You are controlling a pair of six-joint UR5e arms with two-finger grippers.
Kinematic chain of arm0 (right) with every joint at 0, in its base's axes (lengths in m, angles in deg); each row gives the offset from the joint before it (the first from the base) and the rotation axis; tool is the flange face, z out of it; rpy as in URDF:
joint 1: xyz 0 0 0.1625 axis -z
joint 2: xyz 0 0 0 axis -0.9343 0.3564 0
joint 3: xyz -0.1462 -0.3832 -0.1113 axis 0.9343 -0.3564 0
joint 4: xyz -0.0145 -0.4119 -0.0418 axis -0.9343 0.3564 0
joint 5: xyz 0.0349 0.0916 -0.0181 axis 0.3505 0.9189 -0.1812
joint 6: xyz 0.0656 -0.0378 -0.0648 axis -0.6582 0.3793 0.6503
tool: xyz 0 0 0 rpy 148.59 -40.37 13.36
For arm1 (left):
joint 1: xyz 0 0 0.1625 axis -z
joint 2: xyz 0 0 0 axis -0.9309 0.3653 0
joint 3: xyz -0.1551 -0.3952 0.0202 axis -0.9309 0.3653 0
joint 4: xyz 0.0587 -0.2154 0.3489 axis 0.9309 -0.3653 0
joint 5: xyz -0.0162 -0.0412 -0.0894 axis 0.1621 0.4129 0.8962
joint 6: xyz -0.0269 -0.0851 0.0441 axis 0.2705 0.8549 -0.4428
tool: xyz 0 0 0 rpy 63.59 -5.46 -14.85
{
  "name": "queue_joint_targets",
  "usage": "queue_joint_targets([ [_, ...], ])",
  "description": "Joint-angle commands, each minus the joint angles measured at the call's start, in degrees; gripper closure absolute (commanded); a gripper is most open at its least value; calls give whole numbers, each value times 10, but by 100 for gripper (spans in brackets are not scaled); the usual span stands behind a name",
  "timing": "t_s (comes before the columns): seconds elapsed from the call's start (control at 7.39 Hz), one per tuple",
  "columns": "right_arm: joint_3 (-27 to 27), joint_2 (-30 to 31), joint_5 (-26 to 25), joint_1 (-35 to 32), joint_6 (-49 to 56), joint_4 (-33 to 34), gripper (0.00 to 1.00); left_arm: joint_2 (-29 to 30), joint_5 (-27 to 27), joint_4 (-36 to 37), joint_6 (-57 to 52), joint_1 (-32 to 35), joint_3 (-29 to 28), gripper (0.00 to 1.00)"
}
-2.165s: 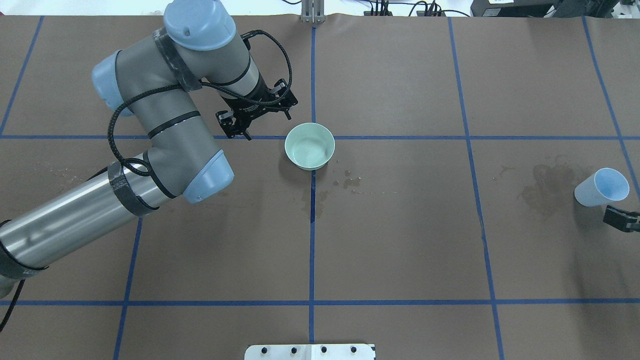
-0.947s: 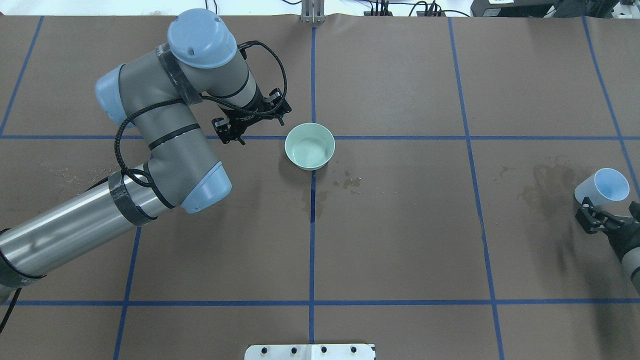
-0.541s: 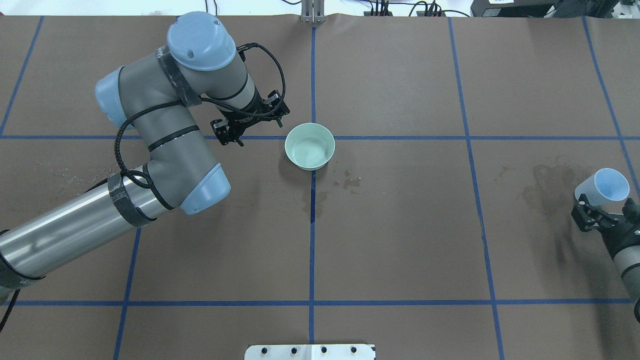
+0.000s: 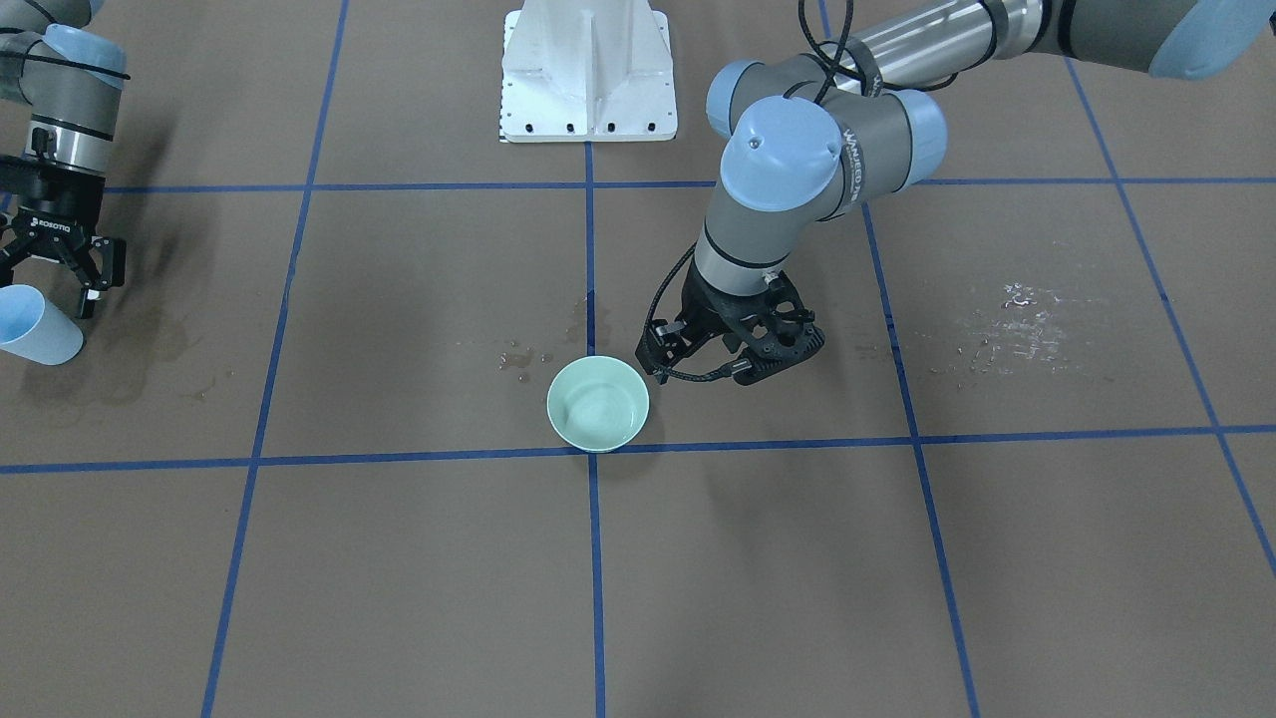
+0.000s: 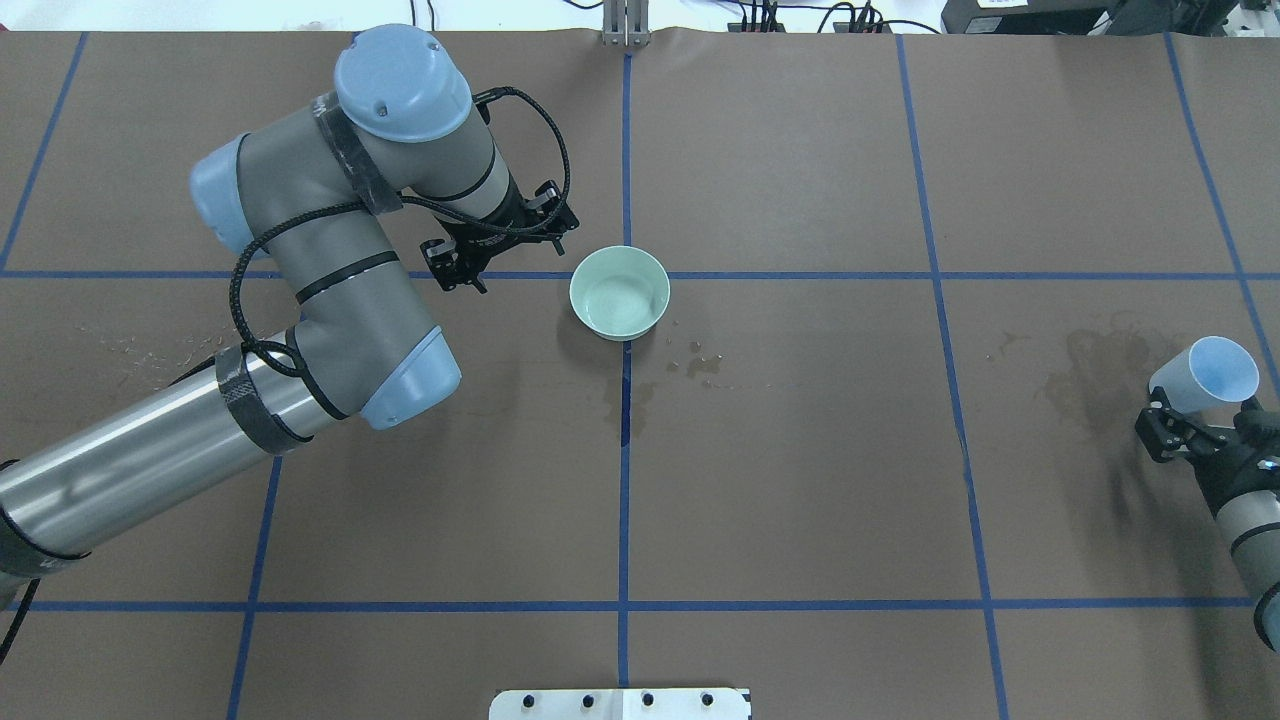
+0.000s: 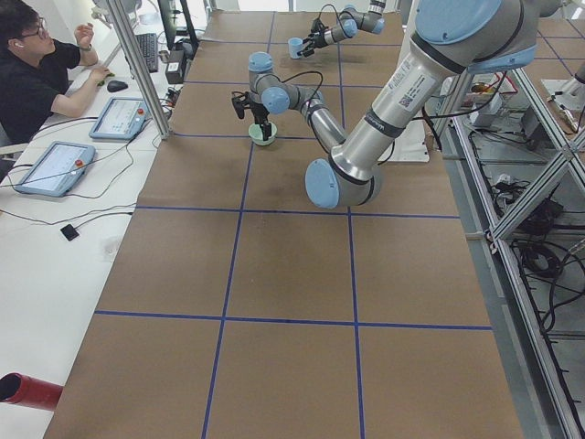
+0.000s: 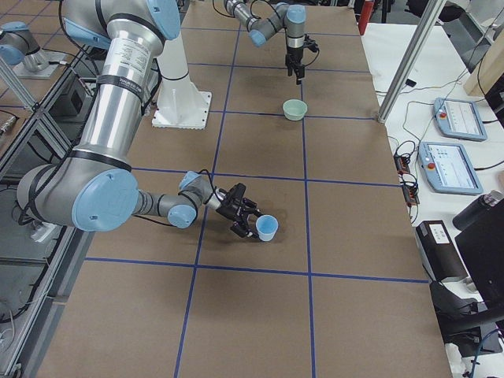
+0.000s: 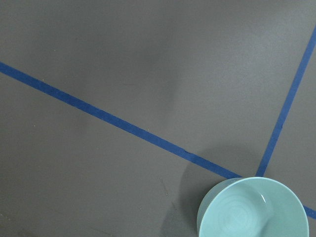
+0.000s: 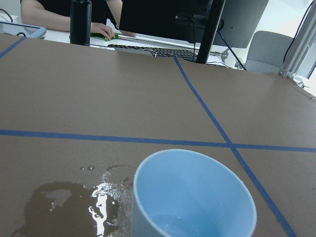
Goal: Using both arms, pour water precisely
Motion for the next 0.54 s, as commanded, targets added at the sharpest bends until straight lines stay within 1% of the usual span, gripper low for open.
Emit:
queue_joint_targets([
  [0.0,-29,-1,-1,-1,8,-38,0,0,0,0,-1,0,-1,0],
  [0.14,-51,-3,-1,-1,15,-69,0,0,0,0,0,0,-1,0],
  [0.41,-54,-13,-1,-1,23,-70,0,0,0,0,0,0,-2,0],
])
